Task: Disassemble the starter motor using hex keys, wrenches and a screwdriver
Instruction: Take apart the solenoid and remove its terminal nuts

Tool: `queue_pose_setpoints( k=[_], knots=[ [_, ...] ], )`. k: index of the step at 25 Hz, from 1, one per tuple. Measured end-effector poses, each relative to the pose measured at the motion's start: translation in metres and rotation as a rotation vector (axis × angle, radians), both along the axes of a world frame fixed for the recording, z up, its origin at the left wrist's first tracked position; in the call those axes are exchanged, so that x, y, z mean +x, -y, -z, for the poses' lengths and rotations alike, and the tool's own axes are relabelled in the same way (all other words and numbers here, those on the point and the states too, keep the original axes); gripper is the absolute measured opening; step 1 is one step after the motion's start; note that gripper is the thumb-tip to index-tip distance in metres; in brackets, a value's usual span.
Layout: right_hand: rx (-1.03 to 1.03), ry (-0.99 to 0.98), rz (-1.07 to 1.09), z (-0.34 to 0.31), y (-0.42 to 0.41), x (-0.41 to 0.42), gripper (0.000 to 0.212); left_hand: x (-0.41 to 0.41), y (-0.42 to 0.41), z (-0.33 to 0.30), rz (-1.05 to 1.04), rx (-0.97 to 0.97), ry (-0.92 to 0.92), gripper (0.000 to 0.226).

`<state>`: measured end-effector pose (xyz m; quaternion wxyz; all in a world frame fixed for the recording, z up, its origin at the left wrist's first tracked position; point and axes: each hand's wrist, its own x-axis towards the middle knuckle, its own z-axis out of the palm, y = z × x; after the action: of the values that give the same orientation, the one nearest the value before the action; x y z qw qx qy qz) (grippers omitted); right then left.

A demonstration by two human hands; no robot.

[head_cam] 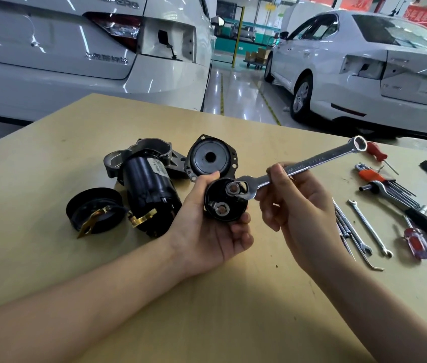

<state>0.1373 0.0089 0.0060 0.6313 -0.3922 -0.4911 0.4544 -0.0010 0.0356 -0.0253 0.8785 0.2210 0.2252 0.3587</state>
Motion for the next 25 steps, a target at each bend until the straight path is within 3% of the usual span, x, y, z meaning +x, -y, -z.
queue_pose_setpoints(
  k=[4, 8, 13, 15, 17, 21, 23, 25],
  knots=[
    [0.060, 0.227, -0.039, -0.018, -0.015, -0.005, 0.018, -0.001, -0.001, 0.001, 0.000, -0.015, 0.004, 0.051],
    [0.221, 0.576, -0.187, -0.045, -0.041, -0.021, 0.027, 0.000, -0.002, 0.000, 0.015, -0.033, 0.026, 0.050],
    [0.252, 1.346, -0.583, -0.077, -0.057, -0.049, 0.024, 0.001, -0.001, 0.002, 0.009, -0.039, 0.042, 0.054],
    [0.302, 1.508, -0.615, -0.080, -0.058, -0.055, 0.025, 0.001, -0.001, 0.003, 0.004, -0.043, 0.045, 0.052],
    [0.357, 1.384, -0.549, -0.076, -0.056, -0.051, 0.024, 0.001, 0.000, 0.002, 0.001, -0.043, 0.043, 0.054],
    [0.268, 0.512, -0.154, -0.053, -0.039, -0.022, 0.024, 0.000, 0.000, 0.000, 0.005, -0.046, 0.010, 0.049],
    [0.123, 0.205, -0.025, -0.036, -0.028, -0.006, 0.023, -0.001, 0.000, 0.000, 0.005, -0.057, 0.006, 0.049],
    [0.004, 0.031, 0.029, -0.020, -0.017, 0.005, 0.022, 0.000, 0.000, 0.000, 0.007, -0.057, 0.007, 0.049]
  ],
)
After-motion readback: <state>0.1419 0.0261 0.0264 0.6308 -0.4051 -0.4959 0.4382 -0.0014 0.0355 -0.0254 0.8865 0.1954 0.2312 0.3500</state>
